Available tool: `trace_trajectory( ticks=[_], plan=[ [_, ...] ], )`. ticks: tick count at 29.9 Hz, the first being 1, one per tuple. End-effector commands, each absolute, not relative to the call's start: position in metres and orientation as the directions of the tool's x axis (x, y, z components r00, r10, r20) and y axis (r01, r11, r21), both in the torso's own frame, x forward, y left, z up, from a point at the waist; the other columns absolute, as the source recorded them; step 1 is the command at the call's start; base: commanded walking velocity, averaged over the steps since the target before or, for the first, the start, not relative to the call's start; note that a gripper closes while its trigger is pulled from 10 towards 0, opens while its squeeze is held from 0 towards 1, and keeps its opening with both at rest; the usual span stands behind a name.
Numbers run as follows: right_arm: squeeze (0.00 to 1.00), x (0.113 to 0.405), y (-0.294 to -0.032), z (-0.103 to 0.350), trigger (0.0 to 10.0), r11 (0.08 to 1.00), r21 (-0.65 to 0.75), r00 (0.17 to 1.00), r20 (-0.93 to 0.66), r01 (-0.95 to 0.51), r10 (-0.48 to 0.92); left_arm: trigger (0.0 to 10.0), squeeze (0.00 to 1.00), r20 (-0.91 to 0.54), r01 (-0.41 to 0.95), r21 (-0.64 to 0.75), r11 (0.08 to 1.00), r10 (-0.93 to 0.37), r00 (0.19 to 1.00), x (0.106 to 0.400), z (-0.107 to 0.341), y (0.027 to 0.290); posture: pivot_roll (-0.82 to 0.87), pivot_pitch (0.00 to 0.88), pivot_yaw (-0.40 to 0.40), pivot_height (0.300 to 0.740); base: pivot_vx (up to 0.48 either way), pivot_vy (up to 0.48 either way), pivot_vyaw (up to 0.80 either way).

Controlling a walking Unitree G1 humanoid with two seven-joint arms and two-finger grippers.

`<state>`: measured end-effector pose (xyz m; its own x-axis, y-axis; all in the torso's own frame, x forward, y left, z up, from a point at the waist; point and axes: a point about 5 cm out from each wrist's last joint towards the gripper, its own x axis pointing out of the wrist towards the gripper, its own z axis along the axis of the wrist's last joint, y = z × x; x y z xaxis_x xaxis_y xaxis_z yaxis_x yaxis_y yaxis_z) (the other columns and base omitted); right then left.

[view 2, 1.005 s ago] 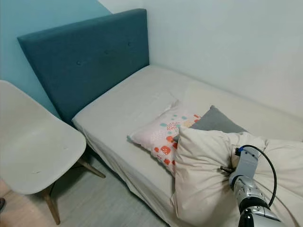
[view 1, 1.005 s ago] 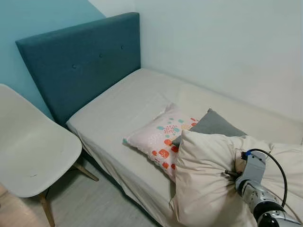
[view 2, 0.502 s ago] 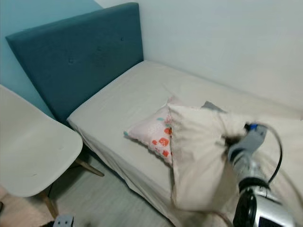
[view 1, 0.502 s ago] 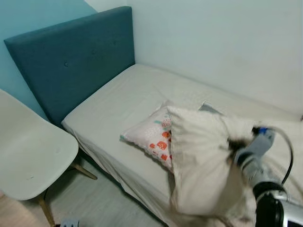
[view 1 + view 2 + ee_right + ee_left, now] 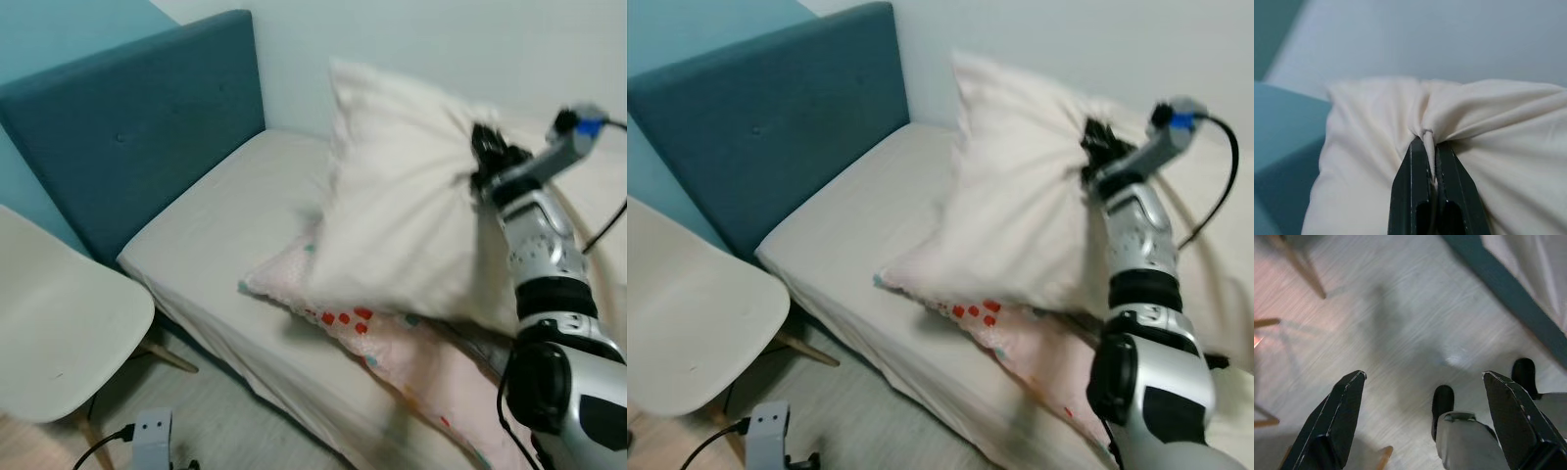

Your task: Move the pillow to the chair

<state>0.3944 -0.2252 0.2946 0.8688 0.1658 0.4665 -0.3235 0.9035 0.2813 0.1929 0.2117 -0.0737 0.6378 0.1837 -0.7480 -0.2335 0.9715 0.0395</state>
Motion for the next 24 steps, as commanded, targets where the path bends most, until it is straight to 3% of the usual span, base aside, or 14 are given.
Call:
trace_trajectory(
  ticks=[1,2,5,9,16,20,24],
  plan=[
    [0.0,0.389,-0.187,0.332,0.0,0.849,0.164,0.74,0.589,-0.503,0.325,10.0,0.0,-0.769,-0.262,0.044,0.964,0.199,0.607,0.184,-0.078,0.213,-0.15,0.0,-0.007,0.74,0.0,0.0,0.8],
    [0.0,0.389,-0.187,0.332,0.0,0.849,0.164,0.74,0.589,-0.503,0.325,10.0,0.0,-0.769,-0.262,0.044,0.964,0.199,0.607,0.184,-0.078,0.213,-0.15,0.0,-0.007,0.74,0.0,0.0,0.8],
    [0.0,0.372,-0.133,0.359,0.0,0.725,0.038,0.558,0.665,-0.688,0.496,10.0,0.0,-0.758,-0.257,0.046,0.965,0.201,0.621,0.188,-0.076,0.212,-0.14,0.0,-0.01,0.74,0.0,0.0,0.8],
    [0.0,0.369,-0.118,0.361,0.0,0.69,0.013,0.524,0.661,-0.724,0.537,10.0,0.0,-0.746,-0.255,0.055,0.965,0.21,0.632,0.193,-0.074,0.213,-0.13,0.0,-0.013,0.74,0.0,0.0,0.8],
    [0.0,0.371,-0.082,0.329,0.0,0.648,0.044,0.55,0.574,-0.76,0.606,10.0,0.0,-0.703,-0.27,0.054,0.961,0.229,0.673,0.21,-0.063,0.217,-0.1,0.0,-0.017,0.74,0.0,0.0,0.8],
    [0.0,0.372,-0.077,0.32,0.0,0.645,0.059,0.563,0.554,-0.762,0.614,10.0,0.0,-0.703,-0.274,0.045,0.961,0.226,0.674,0.212,-0.062,0.217,-0.1,0.0,-0.016,0.74,0.0,0.0,0.8],
    [0.0,0.37,-0.071,0.302,0.0,0.646,0.103,0.6,0.505,-0.756,0.621,10.0,0.0,-0.702,-0.239,0.041,0.97,0.198,0.684,0.214,-0.062,0.213,-0.1,0.0,-0.004,0.74,-0.415,0.0,0.8]
  ],
)
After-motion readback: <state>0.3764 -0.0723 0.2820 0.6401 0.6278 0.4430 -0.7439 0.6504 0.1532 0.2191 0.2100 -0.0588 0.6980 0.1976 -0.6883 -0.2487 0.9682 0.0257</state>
